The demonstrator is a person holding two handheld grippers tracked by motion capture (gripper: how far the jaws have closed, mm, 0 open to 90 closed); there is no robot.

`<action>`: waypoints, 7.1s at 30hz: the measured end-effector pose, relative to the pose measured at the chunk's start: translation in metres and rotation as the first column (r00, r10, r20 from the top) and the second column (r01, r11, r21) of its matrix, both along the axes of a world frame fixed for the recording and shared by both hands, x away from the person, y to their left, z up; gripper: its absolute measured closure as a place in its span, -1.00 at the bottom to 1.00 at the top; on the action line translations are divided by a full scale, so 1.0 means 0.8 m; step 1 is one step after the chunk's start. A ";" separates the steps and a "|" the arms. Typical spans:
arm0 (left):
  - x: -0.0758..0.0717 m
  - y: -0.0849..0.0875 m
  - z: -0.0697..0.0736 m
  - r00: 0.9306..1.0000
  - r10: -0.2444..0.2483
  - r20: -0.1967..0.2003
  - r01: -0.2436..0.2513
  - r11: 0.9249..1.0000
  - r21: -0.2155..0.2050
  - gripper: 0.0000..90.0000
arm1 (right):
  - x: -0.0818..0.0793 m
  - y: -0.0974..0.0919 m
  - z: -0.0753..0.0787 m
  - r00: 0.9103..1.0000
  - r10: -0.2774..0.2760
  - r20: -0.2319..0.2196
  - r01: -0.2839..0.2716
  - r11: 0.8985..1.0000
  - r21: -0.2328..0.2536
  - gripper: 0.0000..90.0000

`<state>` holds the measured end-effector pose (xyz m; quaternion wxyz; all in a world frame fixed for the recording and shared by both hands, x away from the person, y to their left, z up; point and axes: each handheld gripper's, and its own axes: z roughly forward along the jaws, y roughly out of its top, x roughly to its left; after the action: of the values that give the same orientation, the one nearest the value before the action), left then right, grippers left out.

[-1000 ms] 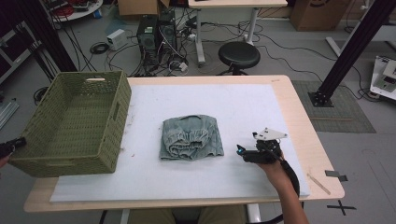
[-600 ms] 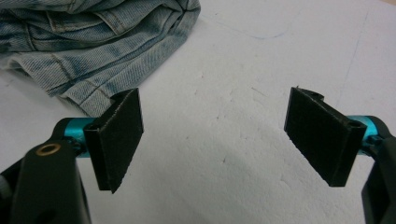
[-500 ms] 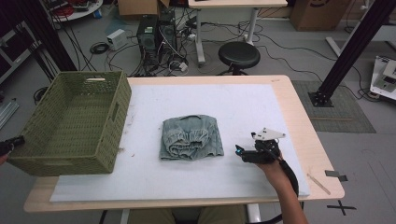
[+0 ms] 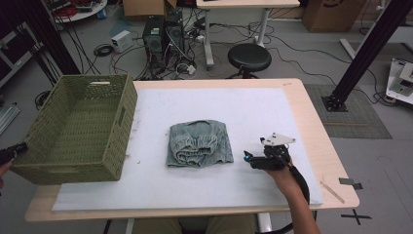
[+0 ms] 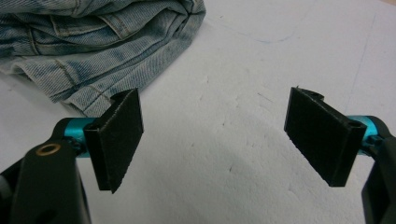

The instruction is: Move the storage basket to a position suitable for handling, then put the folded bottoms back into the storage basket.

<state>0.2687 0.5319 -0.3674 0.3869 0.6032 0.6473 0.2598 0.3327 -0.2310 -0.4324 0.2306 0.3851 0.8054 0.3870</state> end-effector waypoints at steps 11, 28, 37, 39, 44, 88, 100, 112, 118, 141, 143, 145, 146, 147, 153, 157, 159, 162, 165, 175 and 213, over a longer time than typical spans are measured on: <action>0.001 -0.004 0.000 1.000 0.009 0.002 -0.009 1.000 -0.011 0.86 | 0.000 0.000 0.001 1.000 0.001 0.001 -0.001 1.000 0.003 -0.55; 0.013 -0.006 0.001 1.000 0.010 -0.009 -0.009 1.000 0.015 0.86 | -0.002 -0.004 0.002 1.000 -0.004 0.006 0.004 1.000 0.007 -0.55; 0.011 -0.004 0.000 1.000 0.001 0.007 -0.001 1.000 0.015 0.85 | -0.003 -0.006 0.002 1.000 -0.005 0.006 0.005 1.000 0.008 -0.55; 0.006 -0.004 0.001 0.997 -0.002 0.078 0.001 1.000 0.012 0.72 | -0.004 -0.007 0.003 1.000 -0.005 0.005 0.005 1.000 0.007 -0.55; -0.006 -0.007 0.021 0.963 -0.037 0.266 0.043 0.999 -0.016 -0.04 | -0.005 -0.009 0.005 1.000 -0.010 0.013 0.010 1.000 0.011 -0.55; 0.057 -0.249 0.073 0.754 -0.510 0.414 0.562 0.827 -0.005 -0.47 | -0.005 -0.006 0.010 0.999 0.025 0.022 -0.025 0.999 0.032 -0.55; 0.069 -0.334 0.067 0.736 -0.544 0.404 0.583 0.812 0.031 -0.47 | -0.005 -0.005 0.011 0.999 0.032 0.026 -0.033 0.999 0.044 -0.55; 0.082 -0.383 0.046 0.740 -0.552 0.385 0.583 0.811 0.044 -0.48 | -0.006 -0.007 0.012 0.999 0.035 0.027 -0.037 0.998 0.053 -0.55; 0.086 -0.403 0.029 0.726 -0.576 0.374 0.611 0.791 0.033 -0.47 | -0.006 -0.007 0.012 0.999 0.037 0.028 -0.039 0.998 0.051 -0.55; 0.110 -0.439 -0.024 0.714 -0.624 0.318 0.652 0.758 0.022 -0.47 | -0.007 -0.013 0.013 0.999 0.026 0.033 -0.028 0.999 0.045 -0.55; 0.110 -0.440 -0.027 0.712 -0.629 0.313 0.656 0.754 0.021 -0.47 | -0.006 -0.013 0.013 0.999 0.024 0.030 -0.025 0.999 0.045 -0.55; 0.109 -0.443 -0.029 0.711 -0.630 0.312 0.657 0.754 0.023 -0.47 | -0.006 -0.012 0.013 0.999 0.027 0.031 -0.029 0.999 0.045 -0.55; 0.108 -0.443 -0.029 0.710 -0.633 0.308 0.659 0.752 0.027 -0.47 | -0.006 -0.012 0.014 0.999 0.025 0.032 -0.027 0.999 0.045 -0.55; 0.108 -0.444 -0.029 0.710 -0.633 0.309 0.659 0.752 0.028 -0.47 | -0.006 -0.011 0.014 0.999 0.022 0.033 -0.024 0.999 0.047 -0.55; 0.106 -0.445 -0.028 0.711 -0.632 0.310 0.658 0.752 0.024 -0.47 | -0.005 -0.012 0.016 0.999 0.024 0.043 -0.026 0.998 0.050 -0.55; 0.109 -0.445 -0.030 0.719 -0.625 0.304 0.655 0.755 0.004 -0.47 | -0.005 -0.012 0.017 0.999 0.021 0.046 -0.024 0.998 0.054 -0.55; 0.111 -0.446 -0.032 0.731 -0.615 0.296 0.645 0.765 -0.001 -0.47 | -0.005 -0.012 0.017 0.999 0.022 0.043 -0.025 0.998 0.052 -0.55; 0.113 -0.446 -0.036 0.748 -0.604 0.275 0.629 0.777 -0.004 -0.47 | -0.007 -0.012 0.017 0.999 0.023 0.043 -0.026 0.998 0.052 -0.55; 0.115 -0.445 -0.042 0.768 -0.593 0.243 0.618 0.786 -0.035 -0.47 | -0.008 -0.014 0.017 0.999 0.023 0.043 -0.025 0.998 0.055 -0.55; 0.130 -0.445 -0.067 0.827 -0.546 0.132 0.556 0.829 -0.053 -0.47 | -0.009 -0.017 0.016 0.999 0.026 0.045 -0.028 0.998 0.052 -0.55; 0.161 -0.450 -0.108 0.858 -0.513 -0.029 0.505 0.851 -0.142 -0.30 | -0.011 -0.019 0.015 0.999 0.025 0.040 -0.027 0.998 0.050 -0.55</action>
<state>0.3977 0.1719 -0.4536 0.4585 0.7349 0.4923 0.0856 0.3235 -0.2460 -0.4201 0.2318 0.3725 0.7956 0.4178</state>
